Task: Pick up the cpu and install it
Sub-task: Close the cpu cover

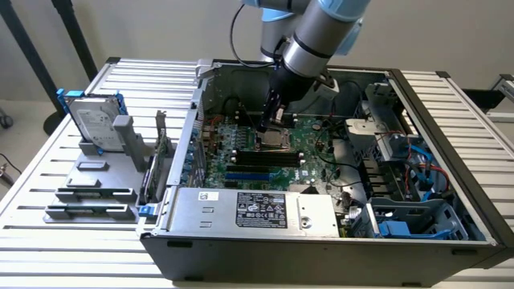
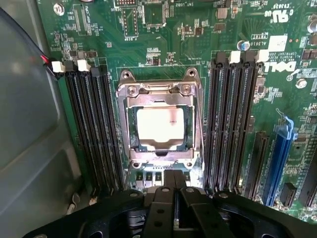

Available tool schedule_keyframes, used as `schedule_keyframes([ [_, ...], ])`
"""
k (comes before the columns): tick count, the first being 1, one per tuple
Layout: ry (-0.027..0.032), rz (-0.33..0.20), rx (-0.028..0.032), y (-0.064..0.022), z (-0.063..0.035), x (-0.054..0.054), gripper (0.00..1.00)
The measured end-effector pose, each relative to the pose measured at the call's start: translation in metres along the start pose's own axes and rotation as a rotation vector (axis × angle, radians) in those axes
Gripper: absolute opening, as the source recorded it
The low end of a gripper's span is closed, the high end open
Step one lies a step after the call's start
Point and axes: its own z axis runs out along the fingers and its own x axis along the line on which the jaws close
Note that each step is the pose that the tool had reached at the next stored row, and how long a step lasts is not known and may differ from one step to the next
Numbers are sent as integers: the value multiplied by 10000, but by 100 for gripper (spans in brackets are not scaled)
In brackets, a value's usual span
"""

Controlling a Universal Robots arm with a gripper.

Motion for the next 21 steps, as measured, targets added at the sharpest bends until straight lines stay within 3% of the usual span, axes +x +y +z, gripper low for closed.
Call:
schedule_keyframes([
  [2, 3, -3, -74, -4, 36, -2, 11],
  [4, 9, 1, -100, -10, 76, -5, 11],
  [21, 30, 87, -109, 6, 239, 42, 11],
])
